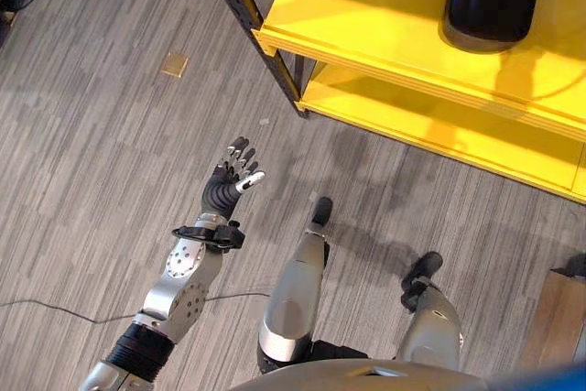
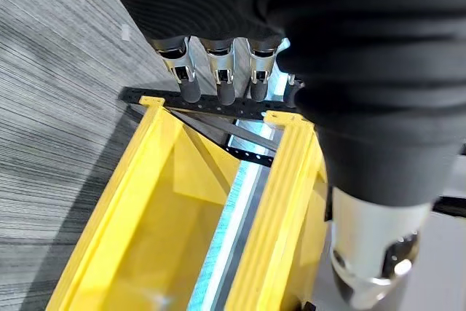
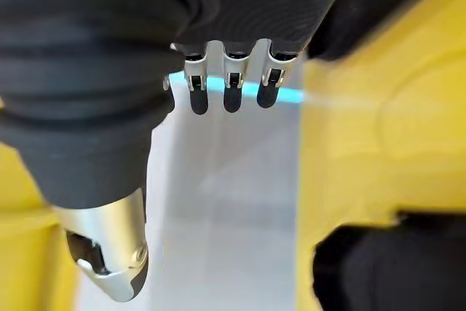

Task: Move parts from the plastic box to the shelf.

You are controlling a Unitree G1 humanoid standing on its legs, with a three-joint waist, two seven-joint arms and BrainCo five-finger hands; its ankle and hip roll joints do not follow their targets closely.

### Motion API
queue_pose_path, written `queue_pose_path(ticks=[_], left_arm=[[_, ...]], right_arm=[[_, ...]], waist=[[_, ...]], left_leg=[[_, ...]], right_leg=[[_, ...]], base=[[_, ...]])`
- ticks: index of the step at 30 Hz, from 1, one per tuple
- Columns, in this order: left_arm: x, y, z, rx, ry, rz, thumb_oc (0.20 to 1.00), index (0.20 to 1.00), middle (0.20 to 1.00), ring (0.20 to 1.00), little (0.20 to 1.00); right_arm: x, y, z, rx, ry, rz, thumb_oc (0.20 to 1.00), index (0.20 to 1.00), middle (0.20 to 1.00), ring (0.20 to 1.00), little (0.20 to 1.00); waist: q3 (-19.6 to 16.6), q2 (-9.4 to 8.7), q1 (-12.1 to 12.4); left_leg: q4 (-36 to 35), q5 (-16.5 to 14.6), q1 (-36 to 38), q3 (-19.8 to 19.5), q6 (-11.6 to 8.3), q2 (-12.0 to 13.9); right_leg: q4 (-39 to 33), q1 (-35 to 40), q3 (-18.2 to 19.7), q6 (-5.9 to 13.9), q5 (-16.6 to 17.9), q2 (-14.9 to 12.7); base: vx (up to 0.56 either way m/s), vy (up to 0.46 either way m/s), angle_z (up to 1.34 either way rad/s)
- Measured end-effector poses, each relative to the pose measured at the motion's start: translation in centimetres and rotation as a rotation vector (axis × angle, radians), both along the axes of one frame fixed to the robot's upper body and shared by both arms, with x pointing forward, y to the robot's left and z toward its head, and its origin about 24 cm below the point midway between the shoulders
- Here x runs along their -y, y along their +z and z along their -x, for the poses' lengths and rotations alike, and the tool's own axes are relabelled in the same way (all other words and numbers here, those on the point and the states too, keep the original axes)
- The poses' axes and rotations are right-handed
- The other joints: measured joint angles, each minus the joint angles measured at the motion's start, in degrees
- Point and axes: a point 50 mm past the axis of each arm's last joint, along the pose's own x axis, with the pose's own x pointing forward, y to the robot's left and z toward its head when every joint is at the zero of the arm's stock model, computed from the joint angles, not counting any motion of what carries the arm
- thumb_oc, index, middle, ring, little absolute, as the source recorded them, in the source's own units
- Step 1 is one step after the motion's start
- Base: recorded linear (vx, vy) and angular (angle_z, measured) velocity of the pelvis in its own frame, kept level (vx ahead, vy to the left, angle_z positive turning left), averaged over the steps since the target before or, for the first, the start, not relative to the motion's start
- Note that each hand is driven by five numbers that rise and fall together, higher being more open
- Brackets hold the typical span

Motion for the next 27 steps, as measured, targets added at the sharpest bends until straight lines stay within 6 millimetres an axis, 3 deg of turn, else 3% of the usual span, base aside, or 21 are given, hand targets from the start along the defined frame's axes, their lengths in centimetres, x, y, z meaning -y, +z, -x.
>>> queue_pose_path(ticks=[2, 6, 10, 15, 19, 22, 24, 25, 27], left_arm=[[-0.1, 0.2, -0.1, 0.007, 0.004, -0.001, 1.0, 1.0, 1.0, 1.0, 1.0], [-0.3, 0.4, -0.3, 0.017, 0.005, -0.008, 1.0, 1.0, 1.0, 1.0, 1.0], [-0.8, 0.6, -0.4, 0.025, 0.028, -0.011, 1.0, 1.0, 1.0, 1.0, 1.0], [-1.4, -0.3, -0.1, -0.011, 0.048, -0.016, 1.0, 1.0, 1.0, 1.0, 1.0], [-1.4, -0.6, -0.1, -0.025, 0.04, -0.027, 1.0, 1.0, 1.0, 1.0, 1.0], [-0.7, -0.4, -0.8, -0.006, 0.039, 0.002, 1.0, 1.0, 1.0, 1.0, 1.0], [0.2, -0.4, -1.1, 0.009, 0.031, 0.014, 1.0, 1.0, 1.0, 1.0, 1.0], [0.9, 0.2, -1.6, 0.044, 0.016, -0.012, 1.0, 1.0, 1.0, 1.0, 1.0], [0.8, 0.8, -1.9, 0.08, 0.042, -0.015, 1.0, 1.0, 1.0, 1.0, 1.0]], right_arm=[[-0.5, -0.5, -0.3, -0.016, 0.002, 0.027, 1.0, 1.0, 1.0, 1.0, 1.0], [-4.0, -3.7, -1.8, -0.054, 0.128, 0.109, 1.0, 1.0, 1.0, 1.0, 1.0], [-8.1, -8.4, -2.1, -0.101, 0.293, 0.208, 1.0, 1.0, 1.0, 1.0, 1.0], [-10.1, -14.1, -0.7, -0.158, 0.432, 0.227, 1.0, 1.0, 1.0, 1.0, 1.0], [-10.7, -17.5, 1.3, -0.172, 0.519, 0.181, 1.0, 1.0, 1.0, 1.0, 1.0], [-10.9, -20.1, 3.1, -0.183, 0.571, 0.114, 1.0, 1.0, 1.0, 1.0, 1.0], [-12.3, -24.0, 5.9, -0.231, 0.666, 0.024, 1.0, 1.0, 1.0, 1.0, 1.0], [-12.9, -26.0, 8.3, -0.23, 0.71, -0.069, 1.0, 1.0, 1.0, 1.0, 1.0], [-13.2, -27.1, 9.5, -0.257, 0.754, -0.085, 1.0, 1.0, 1.0, 1.0, 1.0]], waist=[[-0.41, -0.31, -0.52], [-1.5, -1.63, -1.84], [-2.63, -3.13, -3.08], [-4.52, -4.6, -5.69], [-5.15, -5.21, -6.26], [-5.7, -5.5, -8.04], [-6.9, -6.21, -9.57], [-8.18, -6.92, -11.12], [-10.04, -7.72, -12.38]], left_leg=[[0.05, 0.02, 0.12, 0.23, 0.06, 0.03], [0.13, -0.24, 0.79, 1.27, 0.2, 0.5], [0.03, -1.03, 2.56, 2.86, -0.08, 1.6], [-0.84, -1.56, 5.11, 4.26, -0.42, 2.81], [-1.6, -1.7, 6.42, 5.32, -0.61, 3.62], [-2.13, -1.88, 7.8, 5.94, -0.88, 4.5], [-3.61, -2.0, 9.95, 6.45, -1.17, 5.18], [-5.26, -1.95, 11.7, 7.42, -1.15, 5.65], [-6.45, -1.98, 12.78, 8.61, -1.24, 6.14]], right_leg=[[-1.06, 0.53, -0.03, -0.12, 0.71, 0.33], [-3.61, 1.78, 0.35, 0.05, 2.32, 0.99], [-5.95, 3.11, 1.35, -0.08, 3.02, 2.01], [-7.53, 4.79, 2.27, -0.31, 3.51, 3.14], [-7.6, 5.04, 3.47, -0.79, 3.68, 3.72], [-7.78, 5.66, 4.03, -0.97, 3.74, 4.63], [-8.19, 6.8, 4.56, -1.07, 3.4, 5.33], [-8.25, 7.34, 4.93, -1.14, 2.98, 5.49], [-8.47, 7.18, 6.18, -1.12, 2.56, 5.85]], base=[[-0.12, 0.053, -0.04], [-0.02, -0.004, -0.13], [-0.01, -0.013, -0.23], [0.01, -0.018, -0.17], [0.02, -0.021, -0.18], [0.05, -0.03, -0.15], [0.12, -0.046, -0.21], [0.11, -0.043, -0.27], [0.05, -0.015, -0.37]])
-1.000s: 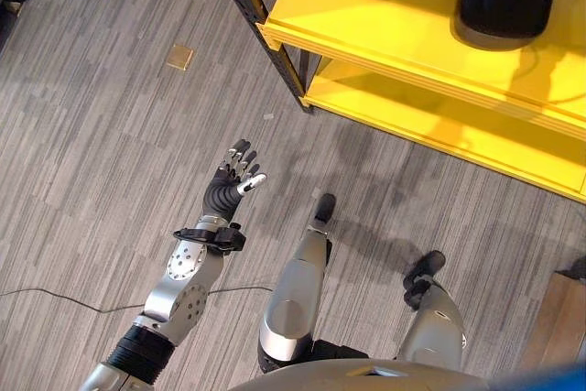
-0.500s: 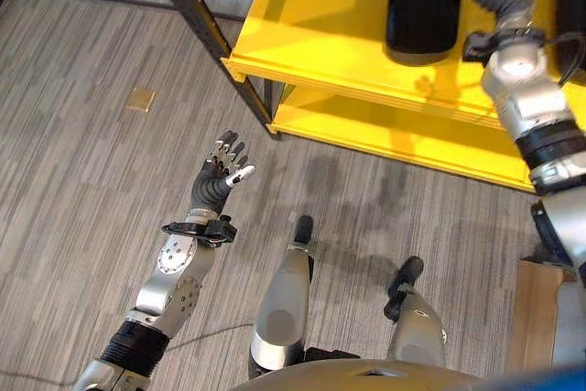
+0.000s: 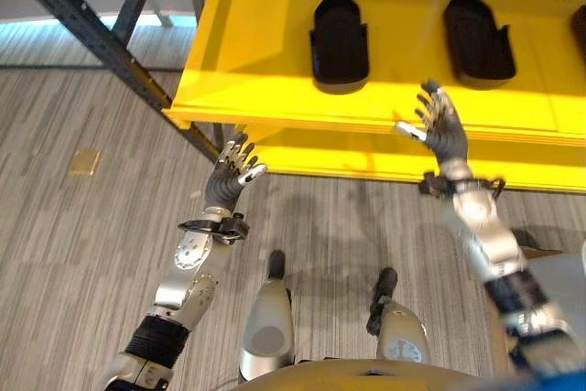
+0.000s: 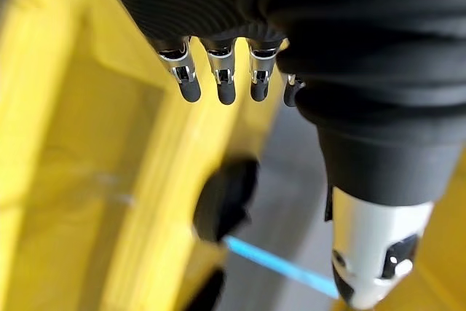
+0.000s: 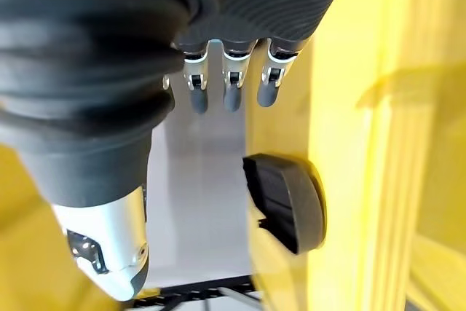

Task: Move parts from the plastic box to the shelf.

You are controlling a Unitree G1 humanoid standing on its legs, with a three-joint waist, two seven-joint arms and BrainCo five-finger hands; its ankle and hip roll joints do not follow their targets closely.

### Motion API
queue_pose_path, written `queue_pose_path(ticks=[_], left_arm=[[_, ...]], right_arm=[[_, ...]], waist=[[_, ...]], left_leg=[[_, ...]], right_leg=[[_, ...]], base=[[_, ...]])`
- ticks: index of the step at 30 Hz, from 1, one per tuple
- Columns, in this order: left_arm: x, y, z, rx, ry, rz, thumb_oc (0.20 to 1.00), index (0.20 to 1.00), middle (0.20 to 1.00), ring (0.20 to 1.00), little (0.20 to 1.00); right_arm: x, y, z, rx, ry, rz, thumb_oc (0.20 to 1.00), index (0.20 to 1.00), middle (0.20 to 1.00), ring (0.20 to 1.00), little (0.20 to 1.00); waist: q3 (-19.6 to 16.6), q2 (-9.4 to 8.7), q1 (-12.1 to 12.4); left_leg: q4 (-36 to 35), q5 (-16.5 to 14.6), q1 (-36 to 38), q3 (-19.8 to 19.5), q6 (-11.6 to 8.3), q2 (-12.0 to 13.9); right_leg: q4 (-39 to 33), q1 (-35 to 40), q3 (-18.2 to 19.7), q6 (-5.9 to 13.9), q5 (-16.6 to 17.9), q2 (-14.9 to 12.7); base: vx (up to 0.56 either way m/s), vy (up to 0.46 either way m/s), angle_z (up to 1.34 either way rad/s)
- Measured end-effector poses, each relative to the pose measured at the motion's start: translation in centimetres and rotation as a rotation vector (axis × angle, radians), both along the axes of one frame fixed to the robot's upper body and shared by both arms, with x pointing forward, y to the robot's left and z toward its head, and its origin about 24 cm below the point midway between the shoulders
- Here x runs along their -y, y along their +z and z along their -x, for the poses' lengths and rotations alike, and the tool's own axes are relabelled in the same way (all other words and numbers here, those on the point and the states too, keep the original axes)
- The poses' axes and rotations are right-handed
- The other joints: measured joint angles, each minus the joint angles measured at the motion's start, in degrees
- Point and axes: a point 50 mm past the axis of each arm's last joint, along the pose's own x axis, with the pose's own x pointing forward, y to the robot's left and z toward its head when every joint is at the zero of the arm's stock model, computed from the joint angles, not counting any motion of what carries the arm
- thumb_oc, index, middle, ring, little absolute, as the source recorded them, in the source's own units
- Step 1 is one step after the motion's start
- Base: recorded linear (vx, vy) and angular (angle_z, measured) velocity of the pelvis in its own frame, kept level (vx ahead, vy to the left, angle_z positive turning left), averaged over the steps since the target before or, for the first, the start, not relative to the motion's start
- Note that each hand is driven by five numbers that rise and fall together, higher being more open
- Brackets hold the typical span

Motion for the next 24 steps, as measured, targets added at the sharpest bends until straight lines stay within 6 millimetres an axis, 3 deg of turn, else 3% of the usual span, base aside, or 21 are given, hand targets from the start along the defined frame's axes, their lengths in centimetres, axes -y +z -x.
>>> queue_pose_path(ticks=[5, 6, 8, 12, 15, 19, 22, 24], left_arm=[[1.3, 1.4, -1.1, 0.068, -0.004, 0.059, 1.0, 1.0, 1.0, 1.0, 1.0], [1.3, 1.8, -1.3, 0.087, 0.015, 0.08, 1.0, 1.0, 1.0, 1.0, 1.0], [1.9, 2.4, -1.7, 0.116, 0.023, 0.115, 1.0, 1.0, 1.0, 1.0, 1.0], [2.5, 4.7, -2.9, 0.204, 0.071, 0.173, 1.0, 1.0, 1.0, 1.0, 1.0], [2.2, 5.8, -4.1, 0.234, 0.135, 0.192, 1.0, 1.0, 1.0, 1.0, 1.0], [2.1, 7.2, -5.9, 0.259, 0.213, 0.169, 1.0, 1.0, 1.0, 1.0, 1.0], [0.8, 8.5, -7.5, 0.266, 0.344, 0.159, 1.0, 1.0, 1.0, 1.0, 1.0], [-0.2, 9.1, -7.6, 0.284, 0.41, 0.18, 1.0, 1.0, 1.0, 1.0, 1.0]], right_arm=[[1.5, -0.3, 1.8, 0.017, -0.021, -0.043, 1.0, 1.0, 1.0, 1.0, 1.0], [1.3, -0.4, 2.4, 0.019, -0.003, -0.045, 1.0, 1.0, 1.0, 1.0, 1.0], [1.3, -0.4, 2.7, 0.026, 0.006, -0.054, 1.0, 1.0, 1.0, 1.0, 1.0], [0.6, -0.5, 2.8, 0.028, 0.018, -0.116, 1.0, 1.0, 1.0, 1.0, 1.0], [0.2, -0.8, 3.0, 0.017, 0.037, -0.166, 1.0, 1.0, 1.0, 1.0, 1.0], [0.6, -1.6, 3.8, -0.016, 0.022, -0.182, 1.0, 1.0, 1.0, 1.0, 1.0], [0.2, -1.7, 3.9, -0.025, 0.042, -0.205, 1.0, 1.0, 1.0, 1.0, 1.0], [0.2, -1.7, 4.0, -0.022, 0.043, -0.204, 1.0, 1.0, 1.0, 1.0, 1.0]], waist=[[-2.63, -1.57, -3.15], [-2.89, -1.63, -3.35], [-4.14, -2.07, -6.73], [-4.67, -2.2, -8.09], [-5.9, -2.36, -8.89], [-5.99, -2.33, -12.4], [-5.83, -2.22, -13.03], [-4.88, -1.91, -13.33]], left_leg=[[-1.56, 0.44, 2.18, 2.35, -0.59, 1.41], [-2.0, 0.44, 3.07, 3.12, -0.61, 1.49], [-2.66, 0.4, 4.47, 5.28, -0.65, 1.74], [-3.58, 0.48, 6.48, 7.09, -0.98, 2.4], [-4.52, 0.48, 7.7, 9.78, -0.93, 2.73], [-4.55, 0.54, 7.87, 10.74, -0.97, 2.97], [-4.55, 0.57, 7.79, 13.08, -1.01, 3.11], [-4.55, 0.84, 7.9, 13.81, -1.45, 3.51]], right_leg=[[-1.0, -0.31, 2.18, -0.19, 0.61, 1.61], [-0.88, -0.16, 3.0, -0.28, 0.44, 1.65], [-1.37, -0.4, 4.66, -0.32, 0.87, 1.91], [-1.73, -0.57, 6.83, -0.64, 1.4, 3.1], [-2.16, -1.45, 8.97, -0.37, 1.61, 3.4], [-2.49, -2.07, 9.91, -0.39, 2.27, 3.94], [-1.8, -4.08, 11.93, -0.42, 3.06, 4.56], [-1.83, -4.57, 12.61, -0.62, 3.31, 4.86]], base=[[0.05, 0.0, -0.25], [0.05, -0.003, -0.53], [0.05, 0.0, -0.48], [0.02, 0.0, -0.31], [0.0, -0.002, -0.37], [-0.02, 0.008, -0.16], [-0.05, 0.004, -0.39], [-0.03, -0.002, -0.25]])
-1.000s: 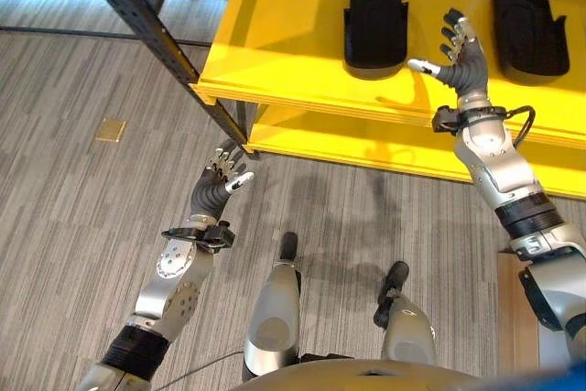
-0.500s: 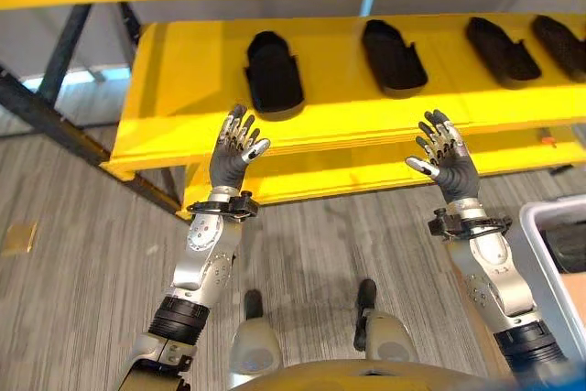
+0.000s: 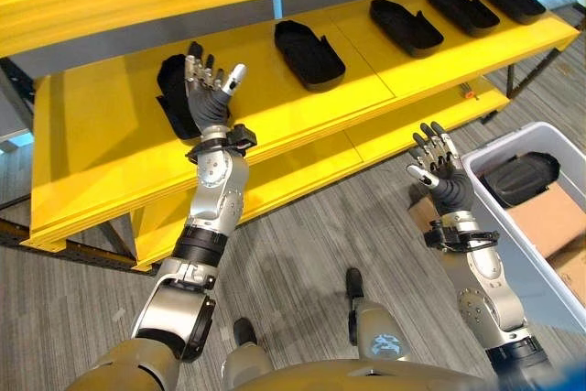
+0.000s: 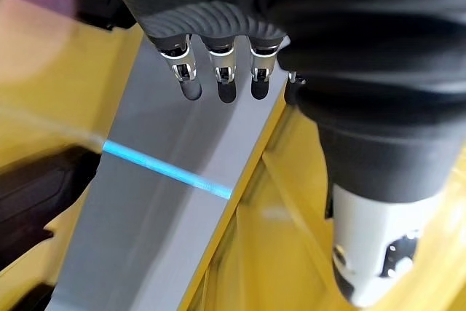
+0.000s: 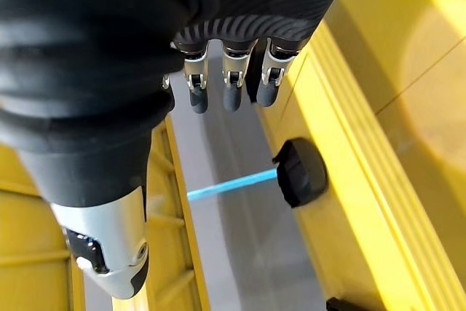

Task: Move parts from the plastic box to the shelf.

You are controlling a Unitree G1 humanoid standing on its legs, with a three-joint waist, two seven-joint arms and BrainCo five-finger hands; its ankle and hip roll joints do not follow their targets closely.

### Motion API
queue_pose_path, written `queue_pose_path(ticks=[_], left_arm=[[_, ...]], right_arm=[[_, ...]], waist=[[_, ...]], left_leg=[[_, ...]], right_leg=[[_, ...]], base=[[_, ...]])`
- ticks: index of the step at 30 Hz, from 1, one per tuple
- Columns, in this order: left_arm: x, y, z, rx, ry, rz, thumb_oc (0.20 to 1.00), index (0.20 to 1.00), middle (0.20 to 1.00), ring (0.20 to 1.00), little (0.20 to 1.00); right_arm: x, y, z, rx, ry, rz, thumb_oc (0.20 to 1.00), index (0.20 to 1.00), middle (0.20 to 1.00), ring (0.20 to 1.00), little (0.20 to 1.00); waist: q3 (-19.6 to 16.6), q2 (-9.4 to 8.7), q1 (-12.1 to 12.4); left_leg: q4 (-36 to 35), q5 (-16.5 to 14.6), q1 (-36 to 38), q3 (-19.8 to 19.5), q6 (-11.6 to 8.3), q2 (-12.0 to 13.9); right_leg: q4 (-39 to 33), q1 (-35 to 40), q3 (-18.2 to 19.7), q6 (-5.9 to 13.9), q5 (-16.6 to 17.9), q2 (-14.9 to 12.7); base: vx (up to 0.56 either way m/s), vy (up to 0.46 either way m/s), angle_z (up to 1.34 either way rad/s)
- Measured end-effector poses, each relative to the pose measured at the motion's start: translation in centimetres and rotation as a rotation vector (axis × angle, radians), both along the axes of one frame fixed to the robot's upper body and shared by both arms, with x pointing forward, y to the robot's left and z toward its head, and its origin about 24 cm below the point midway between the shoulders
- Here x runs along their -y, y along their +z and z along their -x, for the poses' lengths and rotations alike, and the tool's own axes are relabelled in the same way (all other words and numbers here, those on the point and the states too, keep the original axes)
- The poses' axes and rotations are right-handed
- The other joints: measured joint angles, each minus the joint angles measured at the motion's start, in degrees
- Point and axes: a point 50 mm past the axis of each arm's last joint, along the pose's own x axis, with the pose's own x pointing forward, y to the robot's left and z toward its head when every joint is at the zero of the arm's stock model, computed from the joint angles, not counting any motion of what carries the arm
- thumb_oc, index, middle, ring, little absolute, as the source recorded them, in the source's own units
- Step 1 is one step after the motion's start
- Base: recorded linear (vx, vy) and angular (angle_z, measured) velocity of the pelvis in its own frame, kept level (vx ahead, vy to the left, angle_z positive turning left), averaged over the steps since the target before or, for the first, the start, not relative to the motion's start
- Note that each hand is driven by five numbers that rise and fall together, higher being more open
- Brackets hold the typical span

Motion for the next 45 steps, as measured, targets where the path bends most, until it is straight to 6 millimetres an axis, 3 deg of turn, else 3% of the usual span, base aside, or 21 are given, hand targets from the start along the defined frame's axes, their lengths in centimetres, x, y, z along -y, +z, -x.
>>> queue_pose_path(ticks=[2, 5, 6, 7, 8, 9, 10, 13, 16, 19, 21, 30, 45], left_arm=[[-0.9, 0.3, -0.2, -0.011, 0.068, -0.084, 1.0, 1.0, 1.0, 1.0, 1.0], [-3.9, 1.8, -0.9, -0.02, 0.214, -0.153, 1.0, 1.0, 1.0, 1.0, 1.0], [-5.0, 2.5, -1.4, -0.033, 0.262, -0.187, 1.0, 1.0, 1.0, 1.0, 1.0], [-6.5, 3.7, -1.9, -0.035, 0.322, -0.219, 1.0, 1.0, 1.0, 1.0, 1.0], [-9.4, 6.3, -2.7, -0.076, 0.452, -0.291, 1.0, 1.0, 1.0, 1.0, 1.0], [-9.9, 7.0, -2.7, -0.073, 0.478, -0.292, 1.0, 1.0, 1.0, 1.0, 1.0], [-10.1, 8.0, -2.7, -0.052, 0.5, -0.286, 1.0, 1.0, 1.0, 1.0, 1.0], [-9.7, 8.0, -2.8, -0.052, 0.499, -0.295, 1.0, 1.0, 1.0, 1.0, 1.0], [-10.6, 7.3, -3.0, -0.118, 0.537, -0.3, 1.0, 1.0, 1.0, 1.0, 1.0], [-11.1, 6.8, -3.0, -0.157, 0.551, -0.304, 1.0, 1.0, 1.0, 1.0, 1.0], [-11.3, 8.3, -3.0, -0.121, 0.562, -0.305, 1.0, 1.0, 1.0, 1.0, 1.0], [-12.0, 8.2, -2.7, -0.133, 0.587, -0.318, 1.0, 1.0, 1.0, 1.0, 1.0], [-12.8, 8.4, -2.6, -0.172, 0.621, -0.35, 1.0, 1.0, 1.0, 1.0, 1.0]], right_arm=[[0.1, 0.1, 0.0, 0.006, 0.008, 0.014, 1.0, 1.0, 1.0, 1.0, 1.0], [0.2, 0.4, 0.0, 0.022, 0.015, 0.02, 1.0, 1.0, 1.0, 1.0, 1.0], [0.1, 0.4, 0.2, 0.028, 0.02, 0.008, 1.0, 1.0, 1.0, 1.0, 1.0], [0.1, 0.6, 0.3, 0.036, 0.023, 0.002, 1.0, 1.0, 1.0, 1.0, 1.0], [-0.2, 0.8, 0.4, 0.039, 0.053, 0.011, 1.0, 1.0, 1.0, 1.0, 1.0], [-0.3, 0.8, 0.4, 0.041, 0.065, 0.021, 1.0, 1.0, 1.0, 1.0, 1.0], [-0.2, 0.9, 0.6, 0.043, 0.071, 0.03, 1.0, 1.0, 1.0, 1.0, 1.0], [0.0, 1.6, 0.4, 0.074, 0.07, 0.03, 1.0, 1.0, 1.0, 1.0, 1.0], [0.3, 1.5, 0.6, 0.073, 0.068, 0.029, 1.0, 1.0, 1.0, 1.0, 1.0], [0.3, 1.3, 0.8, 0.062, 0.068, 0.012, 1.0, 1.0, 1.0, 1.0, 1.0], [0.3, 1.3, 0.8, 0.066, 0.068, 0.01, 1.0, 1.0, 1.0, 1.0, 1.0], [0.4, 1.1, 1.0, 0.059, 0.067, 0.01, 1.0, 1.0, 1.0, 1.0, 1.0], [0.3, 1.4, 1.3, 0.075, 0.095, 0.004, 1.0, 1.0, 1.0, 1.0, 1.0]], waist=[[0.98, 0.29, 0.04], [5.49, 0.23, 0.47], [6.47, -0.3, -0.49], [7.75, -0.83, -0.9], [10.47, -1.57, -1.25], [11.2, -1.71, -1.3], [11.94, -1.6, -1.35], [12.61, -1.4, -0.81], [13.48, -1.38, -0.66], [14.08, -2.3, -0.45], [15.35, -3.72, -0.05], [15.64, -4.18, 2.46], [16.29, -5.6, 1.68]], left_leg=[[-0.06, -0.06, 0.16, 0.13, 0.1, 0.36], [-0.64, 0.32, 0.18, 0.9, -0.13, 0.88], [-0.71, 0.58, -0.19, 0.95, -0.48, 0.86], [-0.62, 0.93, -0.49, 1.08, -0.79, 1.0], [0.09, 1.19, -1.46, 1.11, -1.06, 1.37], [0.21, 1.19, -1.57, 1.14, -1.07, 1.53], [0.33, 1.21, -2.18, 0.96, -1.1, 1.86], [0.36, 1.25, -2.05, 0.55, -1.16, 2.67], [0.44, 1.32, -2.93, -0.74, -1.58, 2.71], [1.29, 0.81, -3.54, -0.78, -1.92, 2.88], [3.12, 0.46, -5.6, -1.16, -1.86, 3.4], [3.79, 0.45, -7.15, -2.88, -2.05, 3.66], [6.56, -0.22, -10.94, -4.13, -2.12, 3.88]], right_leg=[[0.01, 0.07, 0.08, -0.02, 0.01, 0.53], [-0.78, -0.52, 0.18, 0.0, 0.05, 0.73], [-0.44, -1.15, 0.23, -0.04, 0.54, 0.76], [-0.14, -1.61, 0.27, 0.02, 0.8, 1.03], [0.43, -2.66, 0.38, 0.01, 0.97, 1.29], [0.43, -2.75, 0.44, -0.01, 1.02, 1.42], [0.23, -3.1, 0.37, -0.27, 1.2, 1.73], [0.78, -3.02, -0.21, -1.36, 0.78, 2.83], [0.78, -3.01, -0.61, -1.43, 0.66, 2.74], [0.77, -3.39, -0.8, -1.47, 0.64, 2.64], [0.67, -4.4, -0.89, -1.43, 1.03, 2.74], [0.59, -4.28, -2.39, -1.9, 1.05, 2.99], [0.55, -6.11, -3.17, -2.1, 1.52, 2.9]], base=[[-0.04, -0.01, -0.05], [-0.05, -0.02, -0.11], [-0.09, -0.049, -0.13], [-0.11, -0.05, -0.09], [-0.06, -0.035, -0.12], [-0.03, -0.03, -0.07], [-0.01, -0.024, -0.05], [-0.01, -0.012, 0.02], [-0.01, -0.022, 0.14], [0.0, -0.001, 0.03], [0.01, 0.001, 0.02], [0.01, 0.002, 0.08], [0.0, 0.003, 0.02]])
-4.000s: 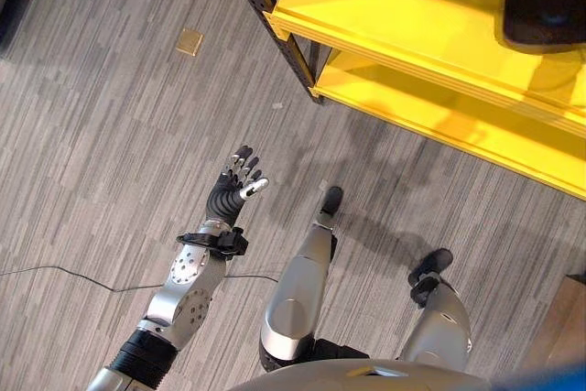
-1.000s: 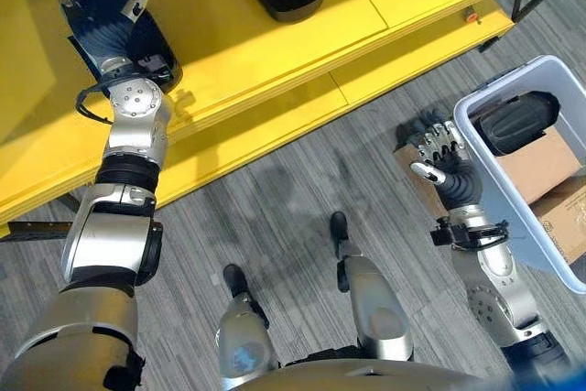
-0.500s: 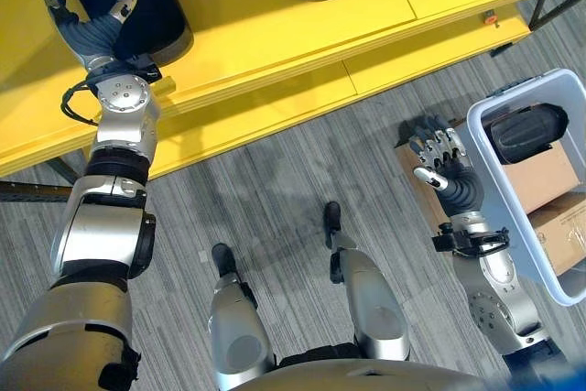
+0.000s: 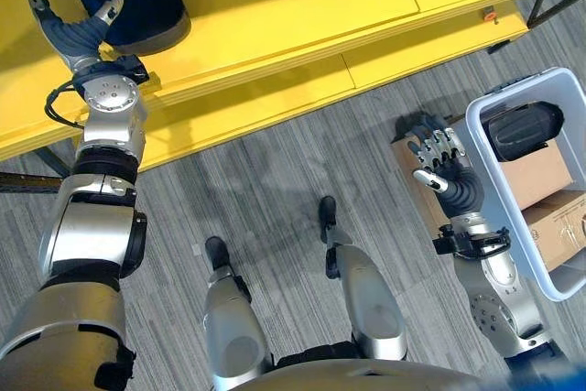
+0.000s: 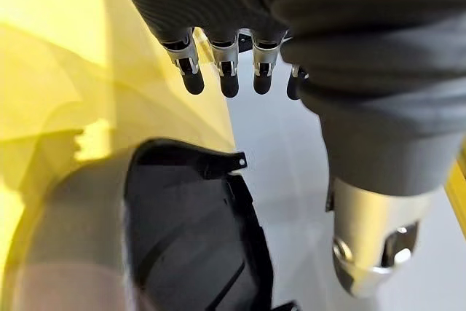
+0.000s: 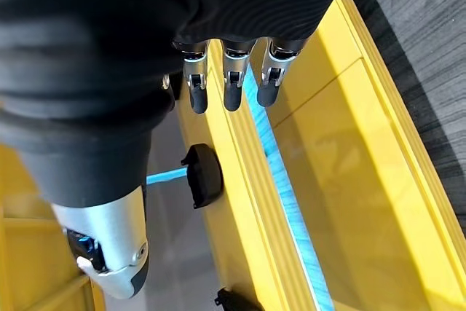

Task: Move parts from the plastic box to the shelf.

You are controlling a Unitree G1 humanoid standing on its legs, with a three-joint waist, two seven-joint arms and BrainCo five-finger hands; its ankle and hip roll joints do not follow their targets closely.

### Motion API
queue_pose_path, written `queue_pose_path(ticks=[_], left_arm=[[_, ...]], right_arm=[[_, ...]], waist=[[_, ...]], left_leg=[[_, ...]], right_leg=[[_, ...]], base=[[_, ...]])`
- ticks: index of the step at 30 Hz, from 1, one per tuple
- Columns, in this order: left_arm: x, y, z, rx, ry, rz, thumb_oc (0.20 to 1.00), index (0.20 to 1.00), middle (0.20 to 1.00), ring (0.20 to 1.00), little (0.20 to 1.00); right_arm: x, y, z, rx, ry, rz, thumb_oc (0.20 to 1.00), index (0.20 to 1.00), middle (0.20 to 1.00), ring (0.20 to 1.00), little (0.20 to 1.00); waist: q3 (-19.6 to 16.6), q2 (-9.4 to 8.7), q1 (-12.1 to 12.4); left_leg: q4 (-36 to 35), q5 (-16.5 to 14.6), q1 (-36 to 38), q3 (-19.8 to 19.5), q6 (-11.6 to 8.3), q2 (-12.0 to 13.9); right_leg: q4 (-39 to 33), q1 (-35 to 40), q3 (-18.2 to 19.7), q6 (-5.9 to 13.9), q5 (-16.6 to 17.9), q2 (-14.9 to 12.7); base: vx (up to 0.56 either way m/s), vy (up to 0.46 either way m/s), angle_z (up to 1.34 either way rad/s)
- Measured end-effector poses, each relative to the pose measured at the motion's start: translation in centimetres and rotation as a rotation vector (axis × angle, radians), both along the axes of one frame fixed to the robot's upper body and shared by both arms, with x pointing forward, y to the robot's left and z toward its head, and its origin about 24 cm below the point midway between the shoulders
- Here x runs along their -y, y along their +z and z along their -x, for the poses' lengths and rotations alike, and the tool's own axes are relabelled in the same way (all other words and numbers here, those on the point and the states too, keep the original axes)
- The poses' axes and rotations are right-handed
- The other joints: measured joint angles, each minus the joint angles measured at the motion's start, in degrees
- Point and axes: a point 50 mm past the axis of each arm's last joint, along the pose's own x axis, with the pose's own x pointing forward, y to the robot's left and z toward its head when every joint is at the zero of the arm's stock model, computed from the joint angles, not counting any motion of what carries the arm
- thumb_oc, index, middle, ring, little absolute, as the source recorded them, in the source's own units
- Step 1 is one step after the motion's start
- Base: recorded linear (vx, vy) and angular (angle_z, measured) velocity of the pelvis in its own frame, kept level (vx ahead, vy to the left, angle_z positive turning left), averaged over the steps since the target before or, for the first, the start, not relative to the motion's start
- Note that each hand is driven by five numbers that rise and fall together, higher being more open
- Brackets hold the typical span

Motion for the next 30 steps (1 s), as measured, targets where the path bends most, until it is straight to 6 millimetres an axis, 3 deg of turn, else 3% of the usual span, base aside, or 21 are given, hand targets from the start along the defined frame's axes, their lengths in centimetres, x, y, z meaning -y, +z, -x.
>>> queue_pose_path(ticks=[10, 17, 22, 25, 30], left_arm=[[0.7, 0.1, -0.7, -0.052, -0.038, -0.05, 1.0, 1.0, 1.0, 1.0, 1.0], [0.8, 2.2, -0.8, -0.005, -0.026, -0.061, 1.0, 1.0, 1.0, 1.0, 1.0], [-0.8, 4.0, -0.1, -0.015, 0.046, -0.107, 1.0, 1.0, 1.0, 1.0, 1.0], [-2.1, 5.1, 0.7, 0.003, 0.085, -0.095, 1.0, 1.0, 1.0, 1.0, 1.0], [-2.9, 5.5, 0.9, -0.016, 0.118, -0.083, 1.0, 1.0, 1.0, 1.0, 1.0]], right_arm=[[0.2, 0.1, 0.1, 0.0, 0.008, 0.015, 1.0, 1.0, 1.0, 1.0, 1.0], [0.3, 0.2, 0.3, 0.01, 0.007, 0.016, 1.0, 1.0, 1.0, 1.0, 1.0], [0.2, 1.1, 0.6, 0.055, 0.017, 0.006, 1.0, 1.0, 1.0, 1.0, 1.0], [0.5, 0.5, 1.0, 0.023, 0.007, -0.012, 1.0, 1.0, 1.0, 1.0, 1.0], [0.8, 1.0, 1.2, 0.038, 0.017, 0.017, 1.0, 1.0, 1.0, 1.0, 1.0]], waist=[[0.73, -0.58, -0.99], [0.77, -0.53, -1.01], [0.72, -0.6, -1.55], [0.71, -0.62, -1.62], [0.67, -0.67, -1.75]], left_leg=[[3.62, -1.73, -3.77, -0.42, 0.23, 0.36], [5.85, -3.08, -6.46, -1.04, 0.16, 0.89], [7.13, -3.53, -8.72, -1.56, -0.06, 1.74], [7.77, -3.66, -10.14, -2.27, -0.15, 2.03], [8.72, -4.18, -10.69, -2.57, -0.18, 2.09]], right_leg=[[0.05, -2.1, 0.19, 0.01, 0.36, -0.08], [-0.31, -3.62, 0.24, 0.16, 0.5, 0.43], [-0.31, -5.13, -0.02, 0.13, 0.57, 1.07], [-0.31, -5.86, -0.25, -0.08, 0.74, 1.39], [-0.34, -5.88, -0.26, -0.1, 0.75, 1.53]], base=[[0.01, 0.004, -0.01], [0.03, 0.005, -0.02], [0.02, -0.002, -0.01], [0.03, 0.006, 0.02], [0.0, 0.004, 0.01]])
